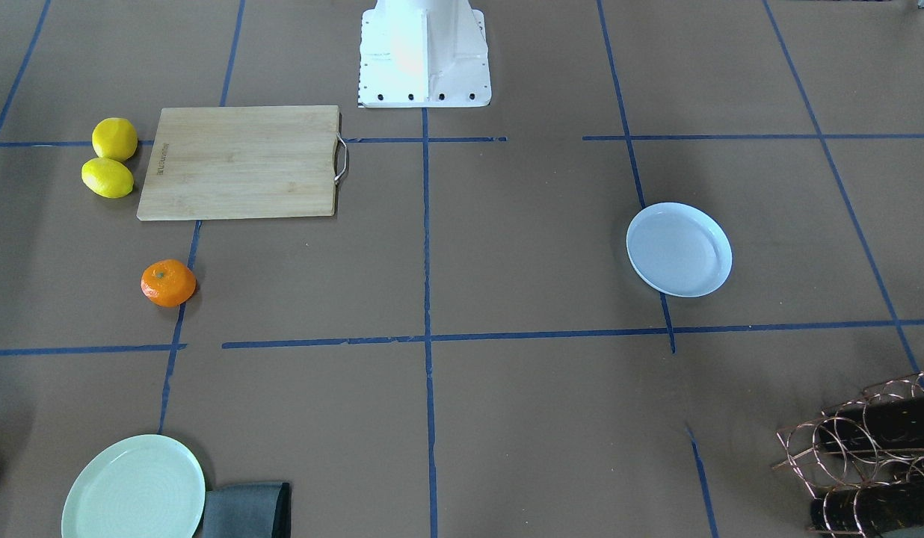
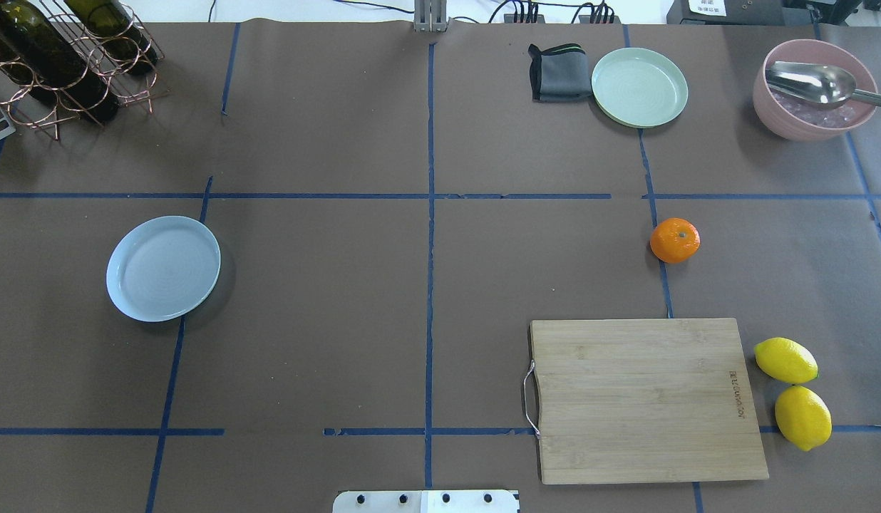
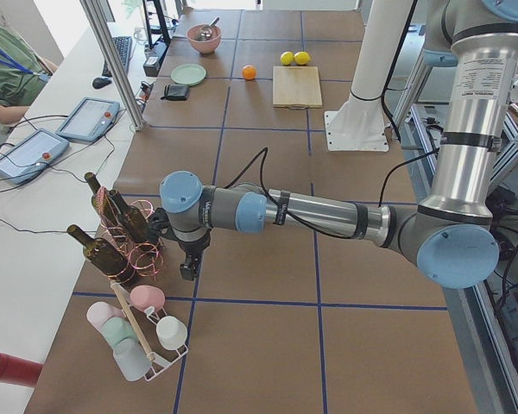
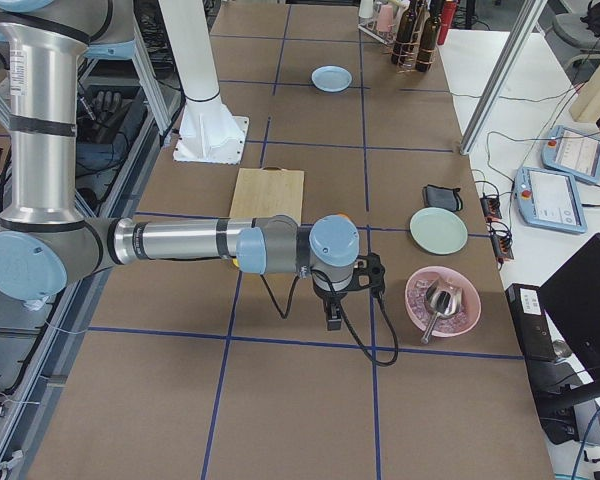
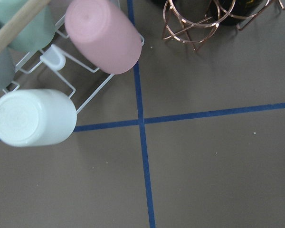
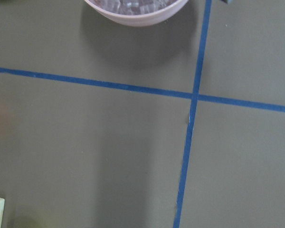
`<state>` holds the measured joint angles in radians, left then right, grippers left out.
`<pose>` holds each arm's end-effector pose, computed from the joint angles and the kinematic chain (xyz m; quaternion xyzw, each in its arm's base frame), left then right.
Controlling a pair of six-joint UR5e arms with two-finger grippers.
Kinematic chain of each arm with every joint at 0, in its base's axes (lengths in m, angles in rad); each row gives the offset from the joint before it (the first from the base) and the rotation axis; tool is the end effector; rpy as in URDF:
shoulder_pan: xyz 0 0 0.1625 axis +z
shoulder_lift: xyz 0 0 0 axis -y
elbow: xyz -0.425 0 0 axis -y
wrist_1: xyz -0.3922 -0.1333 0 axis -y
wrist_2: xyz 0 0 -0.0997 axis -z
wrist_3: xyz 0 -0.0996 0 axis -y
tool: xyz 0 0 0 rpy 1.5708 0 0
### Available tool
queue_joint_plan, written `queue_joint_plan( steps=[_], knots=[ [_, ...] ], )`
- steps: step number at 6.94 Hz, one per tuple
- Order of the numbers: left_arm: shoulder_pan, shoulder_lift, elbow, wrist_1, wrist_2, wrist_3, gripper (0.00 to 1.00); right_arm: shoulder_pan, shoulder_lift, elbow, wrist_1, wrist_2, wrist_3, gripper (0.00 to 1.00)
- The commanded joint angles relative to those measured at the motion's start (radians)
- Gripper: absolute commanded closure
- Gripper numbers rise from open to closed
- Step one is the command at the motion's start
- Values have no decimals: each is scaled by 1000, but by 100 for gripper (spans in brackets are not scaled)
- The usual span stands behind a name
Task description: Pick orange to plate
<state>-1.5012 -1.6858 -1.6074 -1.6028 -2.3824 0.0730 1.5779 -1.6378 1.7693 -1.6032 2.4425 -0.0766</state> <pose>-0.0229 -0.5499 0.5747 0.0849 0.3929 0.1013 0.9100 0.0604 -0.4655 0.5890 0.0625 -0.4194 -0.0524 0.9041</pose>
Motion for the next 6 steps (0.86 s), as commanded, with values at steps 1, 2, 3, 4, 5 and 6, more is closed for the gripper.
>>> queue_joint_plan(
  steps=[1, 2, 3, 4, 5, 6],
  knots=[
    [112, -6, 10, -124, 2, -15, 0, -12, 70, -35, 17, 60, 87, 0],
    [216, -2, 17, -181, 8, -123, 0, -27, 72, -36, 67, 85, 109, 0],
    [237, 3, 24, -266, 11, -289, 0, -48, 76, -37, 74, 81, 159, 0],
    [272, 18, 2, -316, 85, -479, 0, -52, 94, -37, 77, 79, 184, 0],
    [330, 55, -8, -426, 106, -645, 0, -53, 96, -36, 77, 81, 192, 0],
    [398, 76, -9, -541, 107, -815, 0, -53, 96, -34, 77, 81, 192, 0]
  ],
)
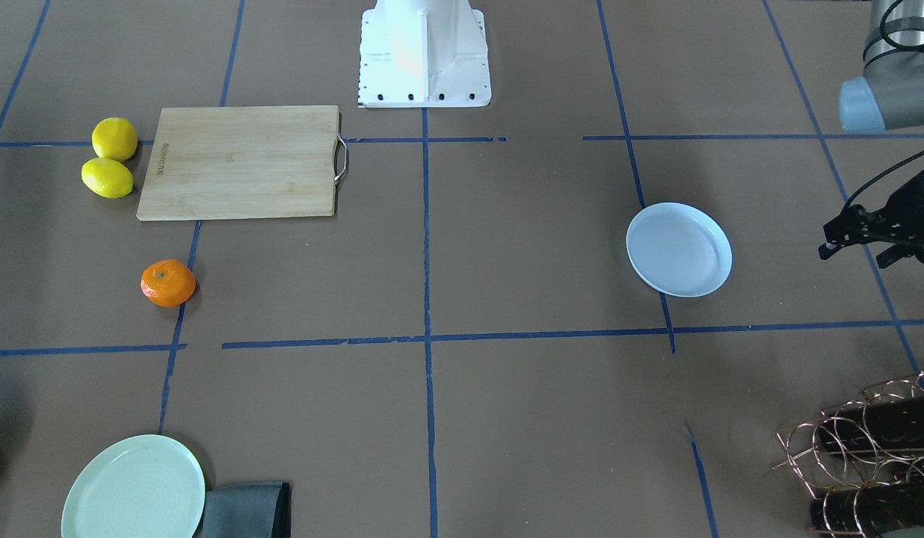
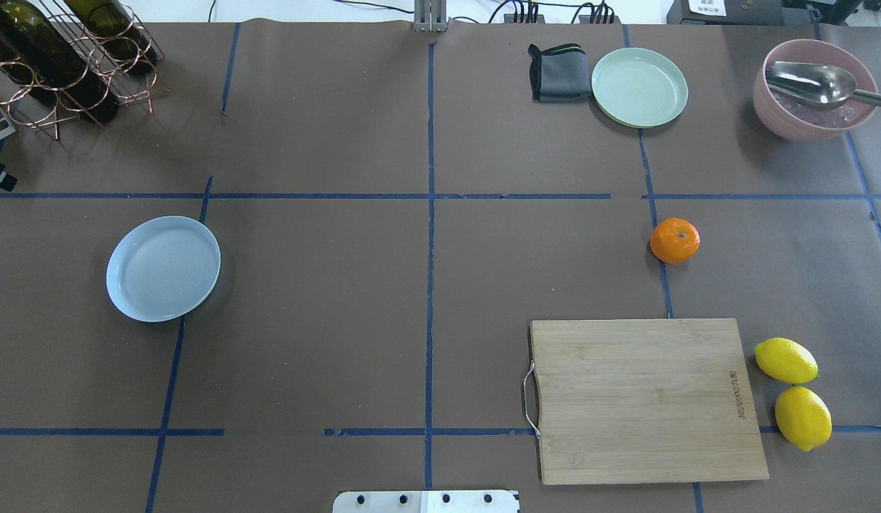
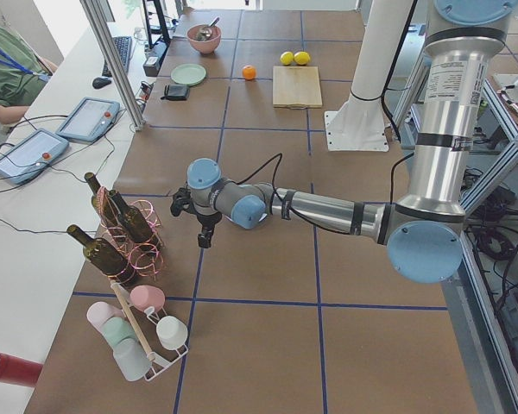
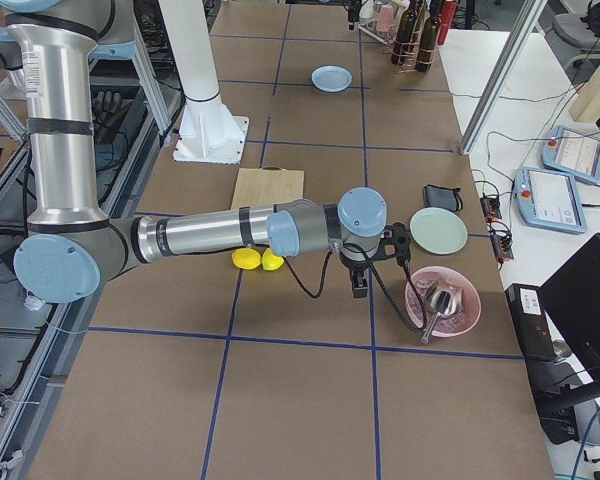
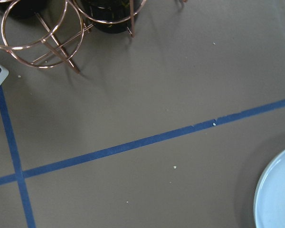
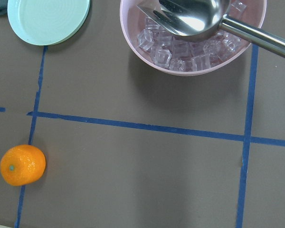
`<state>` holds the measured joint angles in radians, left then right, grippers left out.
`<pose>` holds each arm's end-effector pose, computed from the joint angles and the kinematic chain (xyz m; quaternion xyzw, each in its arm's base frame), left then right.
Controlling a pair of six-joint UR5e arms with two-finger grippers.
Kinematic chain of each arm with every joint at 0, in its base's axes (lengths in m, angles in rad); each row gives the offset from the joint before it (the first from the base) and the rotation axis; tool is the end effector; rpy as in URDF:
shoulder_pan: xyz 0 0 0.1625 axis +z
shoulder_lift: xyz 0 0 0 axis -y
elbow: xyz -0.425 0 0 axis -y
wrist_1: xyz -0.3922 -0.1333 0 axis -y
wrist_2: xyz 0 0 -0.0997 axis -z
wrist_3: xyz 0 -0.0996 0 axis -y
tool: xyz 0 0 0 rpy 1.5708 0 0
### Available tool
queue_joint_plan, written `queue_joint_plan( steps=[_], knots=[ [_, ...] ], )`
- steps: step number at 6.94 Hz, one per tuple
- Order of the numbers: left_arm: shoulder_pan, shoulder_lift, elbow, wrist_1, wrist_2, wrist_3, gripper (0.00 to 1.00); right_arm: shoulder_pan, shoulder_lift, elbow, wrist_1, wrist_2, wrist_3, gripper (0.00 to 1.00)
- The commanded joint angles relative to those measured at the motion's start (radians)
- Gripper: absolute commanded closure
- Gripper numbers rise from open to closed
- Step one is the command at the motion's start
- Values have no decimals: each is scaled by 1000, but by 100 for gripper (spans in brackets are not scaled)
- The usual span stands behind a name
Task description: Pick orange to plate
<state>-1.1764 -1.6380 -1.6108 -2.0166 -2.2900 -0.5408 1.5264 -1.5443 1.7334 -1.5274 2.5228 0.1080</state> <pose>0.1460 -0.5270 0.5560 0.0755 0.4174 0.0300 0.9051 0.0296 -0.5086 0.5469 0.0681 -0.4617 -0.0250 0.8841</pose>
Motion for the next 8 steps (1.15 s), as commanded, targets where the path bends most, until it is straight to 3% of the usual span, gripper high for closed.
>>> queue_joint_plan(
  steps=[1, 2, 6, 8],
  knots=[
    [89, 47, -8, -222, 14, -290, 0, -5, 4, 2, 1, 1, 9, 0],
    [95, 79, 0, -307, 8, -301, 0, -6, 6, 3, 1, 1, 10, 0],
    [283, 83, 3, -327, 170, -442, 0, -12, 21, 8, 0, 2, 65, 0],
    [325, 78, 5, -329, 196, -482, 0, -12, 20, 8, 1, 2, 67, 0]
  ],
)
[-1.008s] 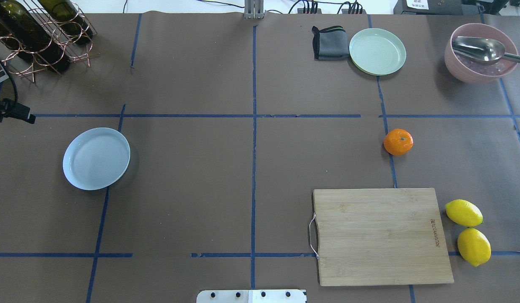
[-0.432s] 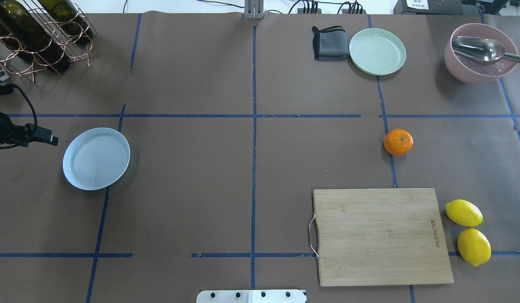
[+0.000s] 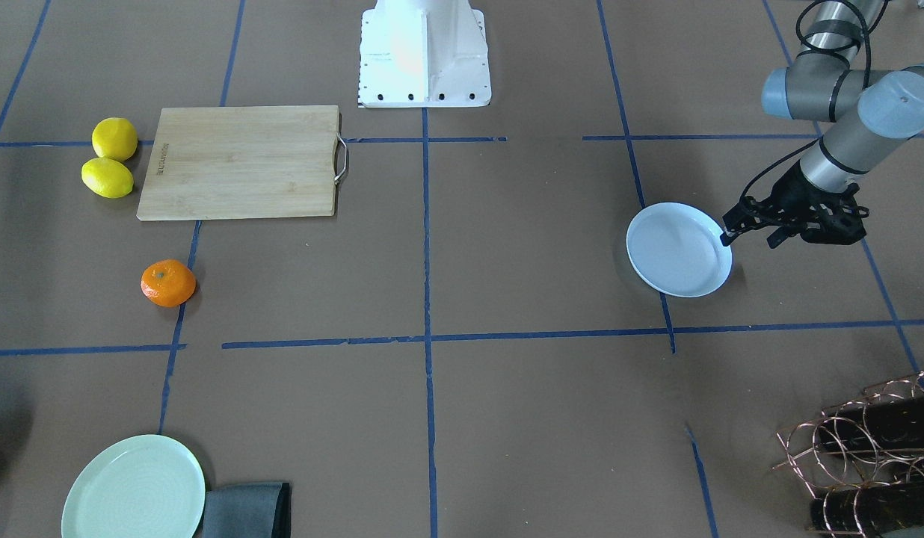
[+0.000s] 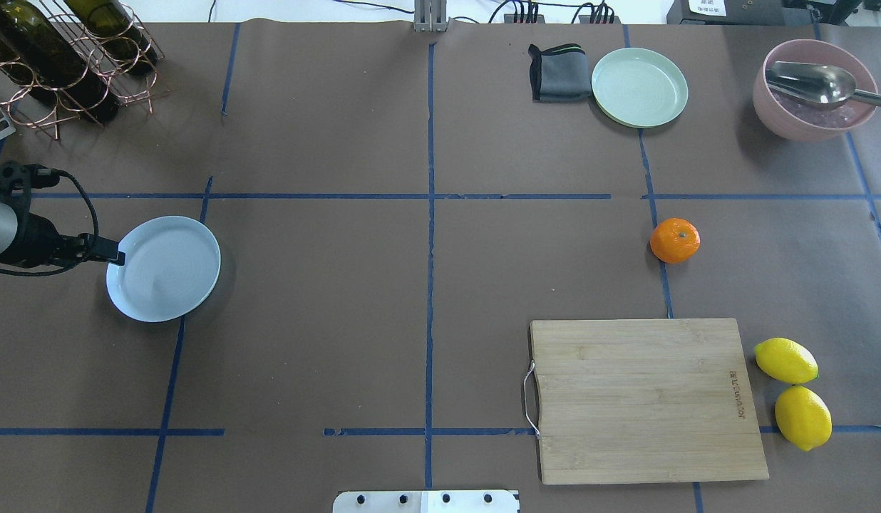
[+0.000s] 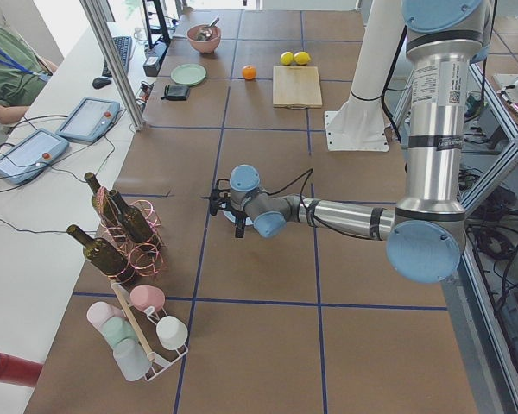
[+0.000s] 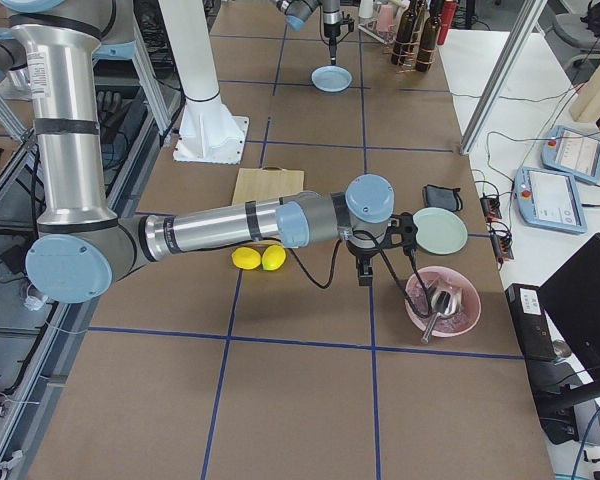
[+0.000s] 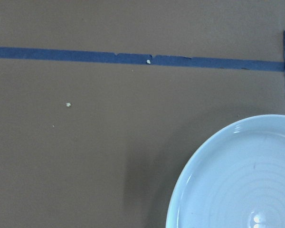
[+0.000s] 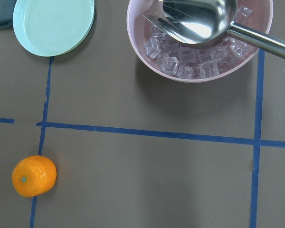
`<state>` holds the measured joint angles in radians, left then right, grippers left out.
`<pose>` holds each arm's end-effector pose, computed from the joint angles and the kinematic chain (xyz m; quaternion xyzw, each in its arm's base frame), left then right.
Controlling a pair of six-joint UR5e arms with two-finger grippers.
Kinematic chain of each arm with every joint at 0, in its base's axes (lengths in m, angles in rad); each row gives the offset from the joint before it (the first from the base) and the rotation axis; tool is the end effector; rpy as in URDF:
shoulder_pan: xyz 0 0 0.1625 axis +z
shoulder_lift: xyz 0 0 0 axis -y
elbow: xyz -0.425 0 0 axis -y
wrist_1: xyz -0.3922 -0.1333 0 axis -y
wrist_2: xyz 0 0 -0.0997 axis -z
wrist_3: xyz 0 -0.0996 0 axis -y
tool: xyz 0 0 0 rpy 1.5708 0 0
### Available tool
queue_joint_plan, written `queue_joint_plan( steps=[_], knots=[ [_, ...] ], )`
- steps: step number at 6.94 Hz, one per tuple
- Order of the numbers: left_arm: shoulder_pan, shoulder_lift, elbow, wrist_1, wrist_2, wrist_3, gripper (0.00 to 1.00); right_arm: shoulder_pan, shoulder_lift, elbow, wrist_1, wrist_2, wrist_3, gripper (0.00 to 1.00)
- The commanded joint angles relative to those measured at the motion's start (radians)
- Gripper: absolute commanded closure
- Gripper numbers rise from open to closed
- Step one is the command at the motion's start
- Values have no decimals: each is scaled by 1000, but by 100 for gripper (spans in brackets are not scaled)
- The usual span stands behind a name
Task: Pick orange to plate
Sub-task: 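Push the light blue plate with the left gripper toward the table center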
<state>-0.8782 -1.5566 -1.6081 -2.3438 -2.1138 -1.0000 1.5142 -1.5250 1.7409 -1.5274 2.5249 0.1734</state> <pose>0.2670 -0.4499 0.5668 0.0624 0.4435 -0.0332 0.8935 0.0229 -0.5158 0.5331 0.0618 -0.4655 -0.0078 0.8829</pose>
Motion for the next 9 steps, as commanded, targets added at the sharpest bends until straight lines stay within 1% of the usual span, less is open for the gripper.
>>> queue_joint_plan(
  steps=[1, 2, 4, 5, 6, 7, 8, 9],
  knots=[
    [50, -8, 5, 1, 50, -23, 2, 0, 2, 0, 1, 2, 3, 0],
    [50, -10, 4, 1, 51, -23, 15, 0, 2, 0, 1, 2, 4, 0],
    [50, -8, 4, 3, 51, -12, 64, 0, 0, 0, 0, 6, 6, 0],
    [50, 0, -6, 4, 51, -11, 86, 0, 0, 0, 0, 6, 6, 0],
    [47, 1, -9, 4, 51, -11, 100, 0, 0, 0, 0, 5, 6, 0],
    [42, 4, -28, 8, 49, -11, 100, 0, 0, 0, 0, 5, 6, 0],
    [33, 22, -74, 14, 35, -11, 100, 0, 0, 2, 0, 6, 6, 0],
    [24, 50, -140, 29, -24, -11, 100, 0, 0, 11, 0, 3, 5, 0]
  ],
)
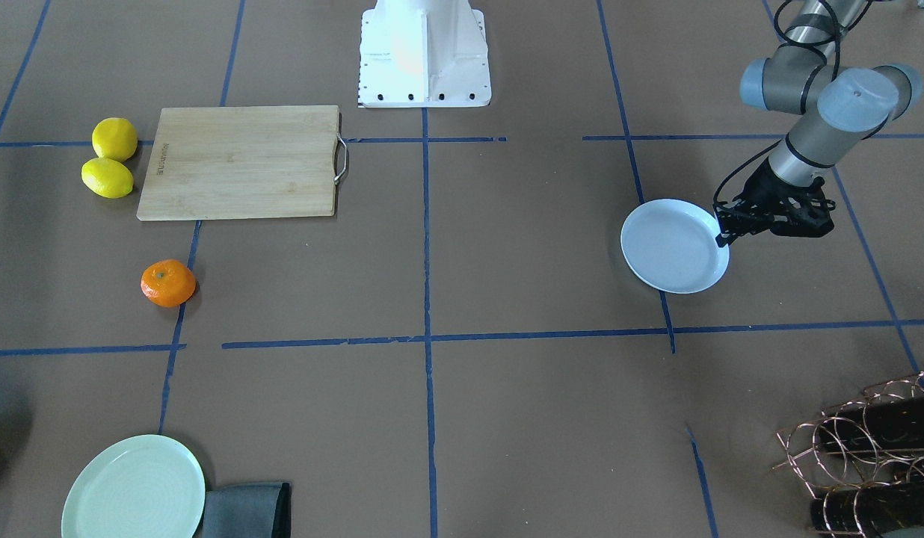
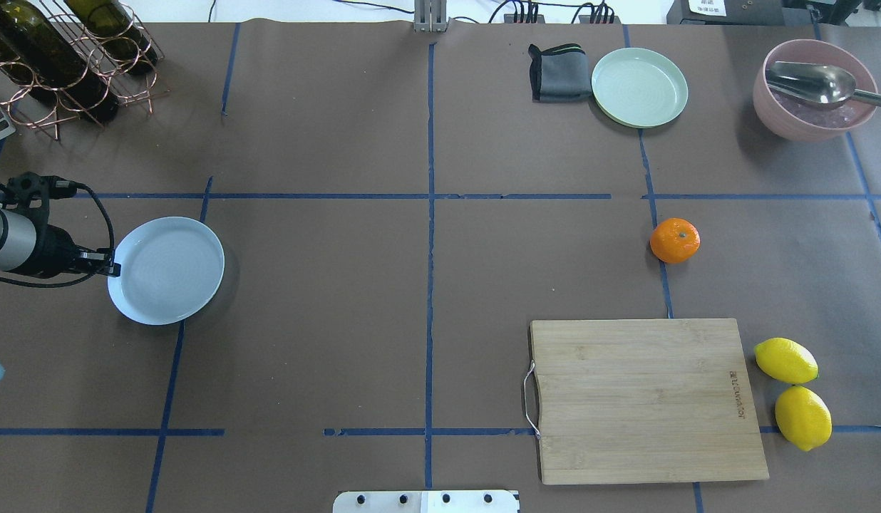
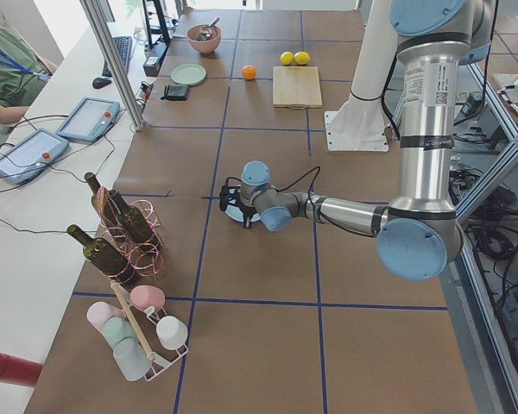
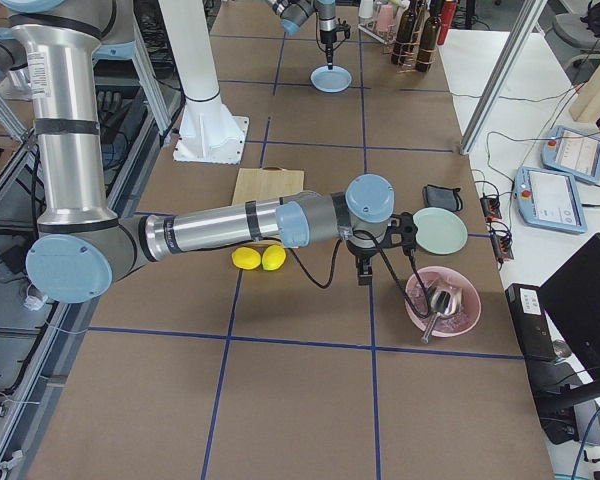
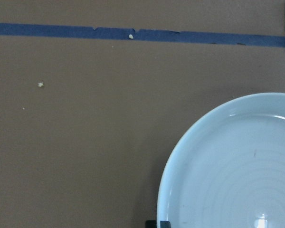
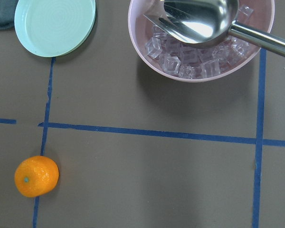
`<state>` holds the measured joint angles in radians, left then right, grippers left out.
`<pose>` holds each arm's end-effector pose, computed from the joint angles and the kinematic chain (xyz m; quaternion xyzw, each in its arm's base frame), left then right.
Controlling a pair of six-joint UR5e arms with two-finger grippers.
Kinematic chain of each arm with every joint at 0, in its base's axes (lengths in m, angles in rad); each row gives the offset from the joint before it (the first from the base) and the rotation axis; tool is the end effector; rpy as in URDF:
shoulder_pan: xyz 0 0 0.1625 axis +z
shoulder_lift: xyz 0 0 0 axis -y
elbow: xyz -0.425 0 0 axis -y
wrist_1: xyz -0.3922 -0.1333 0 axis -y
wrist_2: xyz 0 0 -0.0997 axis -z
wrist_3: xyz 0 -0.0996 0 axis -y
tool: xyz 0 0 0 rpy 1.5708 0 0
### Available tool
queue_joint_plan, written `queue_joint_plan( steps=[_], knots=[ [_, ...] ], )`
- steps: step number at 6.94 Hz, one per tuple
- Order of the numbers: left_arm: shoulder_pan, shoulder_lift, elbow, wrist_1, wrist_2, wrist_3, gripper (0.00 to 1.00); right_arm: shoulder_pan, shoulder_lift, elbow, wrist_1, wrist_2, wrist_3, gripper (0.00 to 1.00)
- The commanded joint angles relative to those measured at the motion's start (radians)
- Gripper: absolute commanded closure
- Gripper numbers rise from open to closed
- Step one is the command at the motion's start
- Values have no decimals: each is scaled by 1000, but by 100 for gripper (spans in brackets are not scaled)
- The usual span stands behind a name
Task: Pick orange to plate
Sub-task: 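Push the light blue plate with the left gripper toward the table center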
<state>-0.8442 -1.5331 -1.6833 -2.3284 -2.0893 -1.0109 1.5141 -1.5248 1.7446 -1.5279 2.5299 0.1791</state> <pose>0.2735 -0.4341 0.5424 0.0733 0.4498 -0.0227 0.8898 0.0226 -0.5155 0.5309 0.0616 -0.4679 -0.0065 0.8816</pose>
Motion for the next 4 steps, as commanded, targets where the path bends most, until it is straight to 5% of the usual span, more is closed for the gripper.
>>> queue_joint_plan(
  steps=[1, 4],
  knots=[
    [-109, 8, -82, 52, -137, 0, 100, 0, 0, 13, -2, -10, -1, 0],
    [-118, -346, -24, 304, -152, -143, 100, -29, 2, 19, -2, -16, 34, 0]
  ],
)
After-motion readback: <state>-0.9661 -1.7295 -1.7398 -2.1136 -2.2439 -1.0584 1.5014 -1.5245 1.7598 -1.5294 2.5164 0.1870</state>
